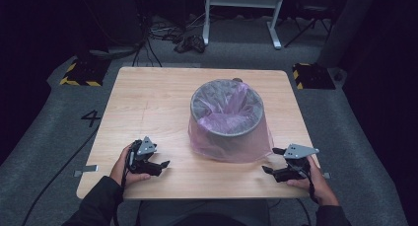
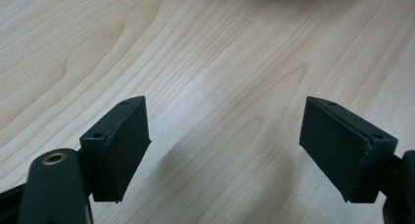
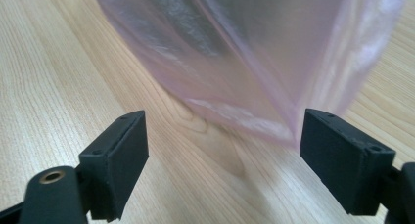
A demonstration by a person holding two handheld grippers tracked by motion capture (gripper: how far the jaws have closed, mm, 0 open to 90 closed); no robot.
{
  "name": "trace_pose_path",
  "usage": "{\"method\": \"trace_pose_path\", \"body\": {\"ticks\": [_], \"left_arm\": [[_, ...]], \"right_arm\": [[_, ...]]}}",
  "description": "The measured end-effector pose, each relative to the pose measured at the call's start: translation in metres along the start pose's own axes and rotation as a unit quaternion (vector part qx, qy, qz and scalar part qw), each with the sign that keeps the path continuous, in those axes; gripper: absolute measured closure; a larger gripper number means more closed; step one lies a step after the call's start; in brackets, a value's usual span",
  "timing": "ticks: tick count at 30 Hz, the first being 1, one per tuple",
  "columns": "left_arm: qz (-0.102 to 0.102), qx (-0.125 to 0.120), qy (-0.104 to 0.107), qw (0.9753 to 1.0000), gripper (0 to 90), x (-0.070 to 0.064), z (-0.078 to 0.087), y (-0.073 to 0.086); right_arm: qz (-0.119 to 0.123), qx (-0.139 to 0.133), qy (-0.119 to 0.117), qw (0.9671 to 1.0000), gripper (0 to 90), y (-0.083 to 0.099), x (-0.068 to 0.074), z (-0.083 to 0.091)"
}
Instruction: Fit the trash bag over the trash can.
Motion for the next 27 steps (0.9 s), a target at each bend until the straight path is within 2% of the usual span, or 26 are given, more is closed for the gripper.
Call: {"method": "trace_pose_path", "body": {"ticks": [7, 11, 15, 18, 22, 27], "left_arm": [[0.008, 0.002, 0.000, 1.0000, 19.0, 0.003, -0.001, 0.005], [0.007, 0.008, 0.004, 0.9999, 18.9, 0.002, -0.003, 0.007], [0.010, 0.005, 0.006, 0.9999, 18.5, 0.003, -0.004, 0.008], [0.022, 0.002, 0.016, 0.9996, 17.7, 0.005, -0.006, 0.009], [0.020, 0.003, 0.019, 0.9996, 16.9, 0.006, -0.006, 0.009], [0.021, 0.005, 0.019, 0.9996, 16.1, 0.007, -0.006, 0.009]], "right_arm": [[-0.021, -0.026, 0.027, 0.9991, 19.2, -0.001, -0.010, 0.024], [-0.031, -0.048, 0.047, 0.9973, 19.9, -0.013, -0.018, 0.039], [-0.027, -0.072, 0.062, 0.9951, 20.8, -0.037, -0.024, 0.052], [-0.017, -0.092, 0.059, 0.9939, 20.9, -0.061, -0.026, 0.058], [-0.003, -0.112, 0.064, 0.9916, 20.9, -0.092, -0.031, 0.064], [0.007, -0.130, 0.054, 0.9900, 21.3, -0.139, -0.033, 0.064]]}}
Point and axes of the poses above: each handheld gripper's, and its own axes: z roughly backward along the jaws, y roughly out of its underside, x roughly to its left, the point moved 4 cm from there along -z, roughly forward along the jaws, and after that the axes turned 3 degrees about -z, right-handed, at the moved point
